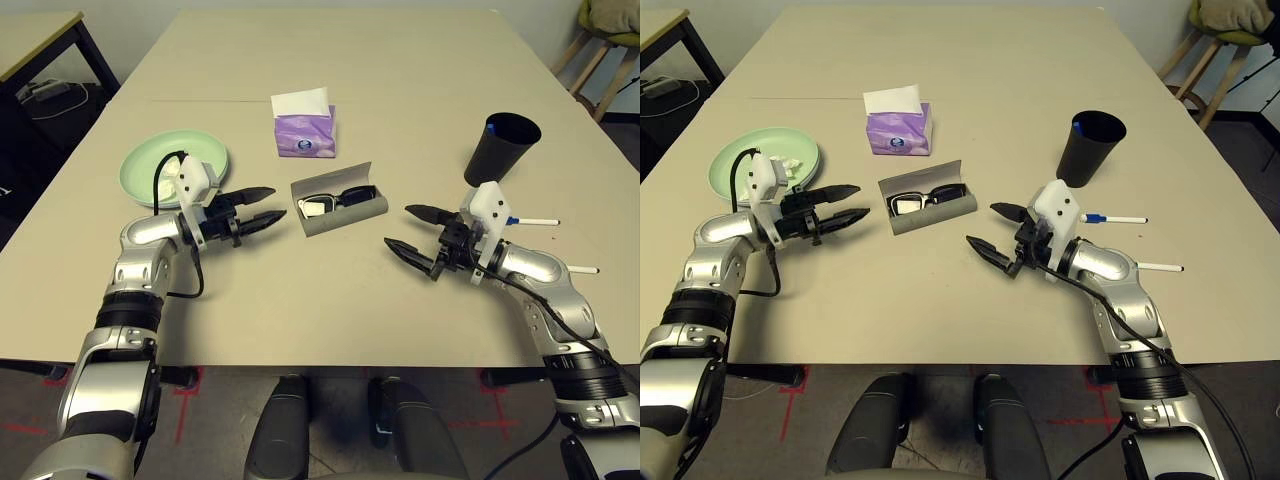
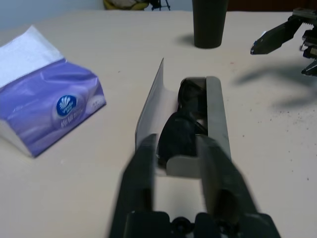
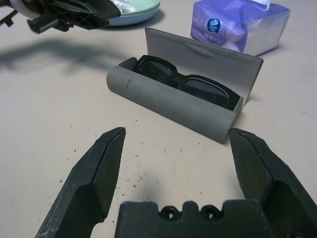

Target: Organize and tidy the items on the table.

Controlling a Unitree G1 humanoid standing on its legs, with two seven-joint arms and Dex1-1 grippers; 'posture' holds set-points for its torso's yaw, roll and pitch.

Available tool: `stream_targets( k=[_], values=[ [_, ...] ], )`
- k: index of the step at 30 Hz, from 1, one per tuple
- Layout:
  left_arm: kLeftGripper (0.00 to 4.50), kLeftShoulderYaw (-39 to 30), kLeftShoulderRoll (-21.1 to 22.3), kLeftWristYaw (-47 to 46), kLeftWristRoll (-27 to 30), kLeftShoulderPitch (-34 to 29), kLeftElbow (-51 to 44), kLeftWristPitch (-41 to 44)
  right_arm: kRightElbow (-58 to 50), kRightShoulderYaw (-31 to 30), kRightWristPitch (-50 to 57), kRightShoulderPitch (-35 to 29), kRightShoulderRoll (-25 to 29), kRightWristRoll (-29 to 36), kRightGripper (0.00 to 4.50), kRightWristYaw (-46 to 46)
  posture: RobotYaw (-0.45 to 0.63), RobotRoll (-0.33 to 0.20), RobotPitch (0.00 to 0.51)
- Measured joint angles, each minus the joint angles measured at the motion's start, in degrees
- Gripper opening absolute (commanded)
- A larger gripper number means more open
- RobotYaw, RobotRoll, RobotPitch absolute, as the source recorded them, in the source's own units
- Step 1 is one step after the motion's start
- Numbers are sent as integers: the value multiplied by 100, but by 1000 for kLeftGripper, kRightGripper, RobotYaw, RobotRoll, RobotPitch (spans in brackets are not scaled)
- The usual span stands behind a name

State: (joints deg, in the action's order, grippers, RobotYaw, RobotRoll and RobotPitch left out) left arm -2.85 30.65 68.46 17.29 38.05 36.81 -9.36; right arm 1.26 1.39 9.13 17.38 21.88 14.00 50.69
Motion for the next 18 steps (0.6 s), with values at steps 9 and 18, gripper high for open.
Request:
stream_targets(
  k=[9, 18],
  values=[
    [33, 16, -80, 5, -81, 228, 255, 1, 203, 137, -33, -56, 156, 357, 4500, 130, 180, 0, 129],
    [33, -2, -295, -702, -272, 807, 761, 166, 593, 160, -190, -48, 123, 440, 4500, 177, 186, 0, 127]
  ],
)
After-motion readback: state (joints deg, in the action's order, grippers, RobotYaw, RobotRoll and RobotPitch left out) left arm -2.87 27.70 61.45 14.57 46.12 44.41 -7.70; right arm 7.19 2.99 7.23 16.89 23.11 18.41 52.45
